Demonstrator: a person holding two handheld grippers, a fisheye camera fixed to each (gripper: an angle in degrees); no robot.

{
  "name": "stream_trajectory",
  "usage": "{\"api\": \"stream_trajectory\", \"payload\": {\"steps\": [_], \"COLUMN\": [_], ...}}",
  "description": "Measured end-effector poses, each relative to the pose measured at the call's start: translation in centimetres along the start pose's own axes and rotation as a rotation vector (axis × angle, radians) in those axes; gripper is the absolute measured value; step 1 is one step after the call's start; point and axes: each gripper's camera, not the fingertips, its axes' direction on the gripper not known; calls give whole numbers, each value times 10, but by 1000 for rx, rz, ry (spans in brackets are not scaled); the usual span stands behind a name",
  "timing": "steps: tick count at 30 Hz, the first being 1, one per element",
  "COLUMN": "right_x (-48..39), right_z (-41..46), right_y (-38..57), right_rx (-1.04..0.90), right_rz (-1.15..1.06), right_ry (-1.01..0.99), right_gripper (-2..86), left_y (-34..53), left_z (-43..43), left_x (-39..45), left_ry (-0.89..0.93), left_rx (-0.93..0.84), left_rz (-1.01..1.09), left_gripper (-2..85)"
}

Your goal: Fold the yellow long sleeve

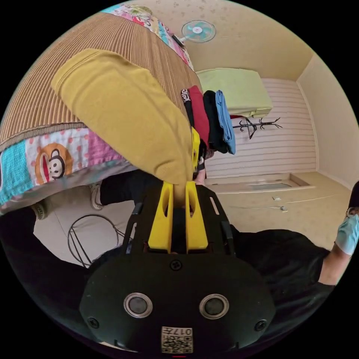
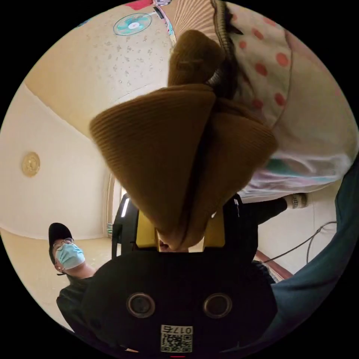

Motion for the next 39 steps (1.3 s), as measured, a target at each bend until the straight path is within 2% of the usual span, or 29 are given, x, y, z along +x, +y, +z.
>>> {"api": "stream_trajectory", "payload": {"steps": [2, 5, 11, 13, 16, 20, 22, 25, 29, 32, 35, 37, 39], "right_x": [-14, -75, -280, -371, -446, -448, -414, -360, -331, -326, -332, -330, -317], "right_z": [3, 10, 12, -3, -44, -115, -160, -190, -172, -119, -29, 63, 128], "right_y": [8, 10, -38, -45, -57, -83, -83, -57, 16, 78, 119, 136, 145], "right_rx": [-14, -38, -85, -24, 140, 388, 551, 654, 715, 782, 792, 717, 753], "right_rz": [-48, -233, -700, -888, -951, -709, -488, -247, -351, -494, -731, -994, -1147], "right_ry": [-55, 1, 84, 127, 167, 223, 385, 622, 553, 662, 961, 1302, 1569], "right_gripper": [189, 175, 147, 134, 117, 93, 76, 73, 68, 36, 15, 9, 6], "left_y": [15, 30, 42, 36, 30, 26, 22, 14, 4, -5, -8, -4, 6], "left_z": [-8, -36, -88, -94, -97, -99, -101, -107, -120, -135, -166, -207, -248], "left_x": [19, 42, 61, 59, 53, 42, 30, 16, 4, -8, -21, -32, -38], "left_ry": [-16, -19, -12, 10, 38, 55, 98, 96, 26, -65, -231, -429, -602], "left_rx": [8, 43, 189, 192, 195, 223, 234, 242, 266, 305, 407, 532, 651], "left_rz": [86, 168, 281, 290, 275, 248, 217, 174, 142, 103, 30, -50, -87], "left_gripper": [58, 77, 109, 109, 108, 97, 91, 89, 91, 91, 90, 84, 71]}}
